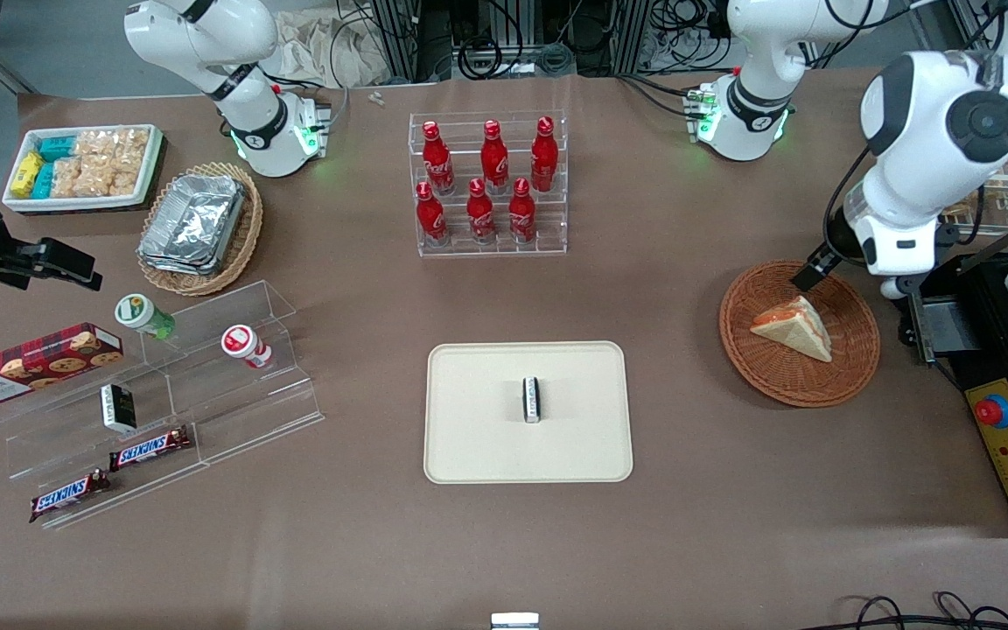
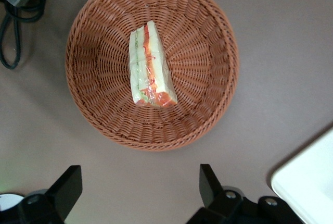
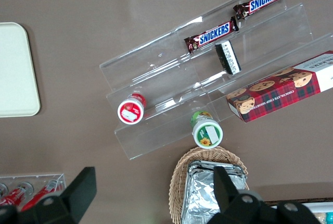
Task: Place sandwich from basket to tray
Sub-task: 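Lower the left gripper and close it on the sandwich's crust edge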
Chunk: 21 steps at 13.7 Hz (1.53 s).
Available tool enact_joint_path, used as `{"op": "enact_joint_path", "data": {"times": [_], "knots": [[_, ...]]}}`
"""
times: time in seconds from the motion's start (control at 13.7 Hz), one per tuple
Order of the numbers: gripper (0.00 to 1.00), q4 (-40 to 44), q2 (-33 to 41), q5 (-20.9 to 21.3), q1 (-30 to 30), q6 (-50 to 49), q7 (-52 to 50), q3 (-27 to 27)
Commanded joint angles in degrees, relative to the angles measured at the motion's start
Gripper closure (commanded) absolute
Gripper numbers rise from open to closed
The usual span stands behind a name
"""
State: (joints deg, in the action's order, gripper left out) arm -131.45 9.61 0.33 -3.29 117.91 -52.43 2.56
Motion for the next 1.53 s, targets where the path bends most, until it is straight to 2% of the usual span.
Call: {"op": "enact_joint_path", "data": {"times": [0.0, 0.22, 0.88, 1.09, 1.17, 1.31, 1.39, 1.46], "knots": [[0.00, -3.37, -2.30, 0.37, 0.83, 5.47, -1.36, -2.02], [0.00, -6.71, -6.08, 0.37, 0.74, 14.25, -1.36, -3.87], [0.00, -9.00, -19.78, 0.02, 0.74, 33.24, -3.72, -6.07], [0.00, -8.92, -21.12, 0.02, 0.65, 34.41, -4.08, -6.07], [0.05, -8.92, -21.12, -0.07, 0.65, 34.41, -4.25, -6.07], [0.71, -8.65, -21.03, -0.51, 0.57, 34.41, -7.58, -5.99], [1.00, -8.65, -21.03, -0.51, 0.57, 34.41, -7.77, -5.99], [1.00, -8.65, -21.03, -0.51, 0.48, 34.41, -7.77, -5.99]]}}
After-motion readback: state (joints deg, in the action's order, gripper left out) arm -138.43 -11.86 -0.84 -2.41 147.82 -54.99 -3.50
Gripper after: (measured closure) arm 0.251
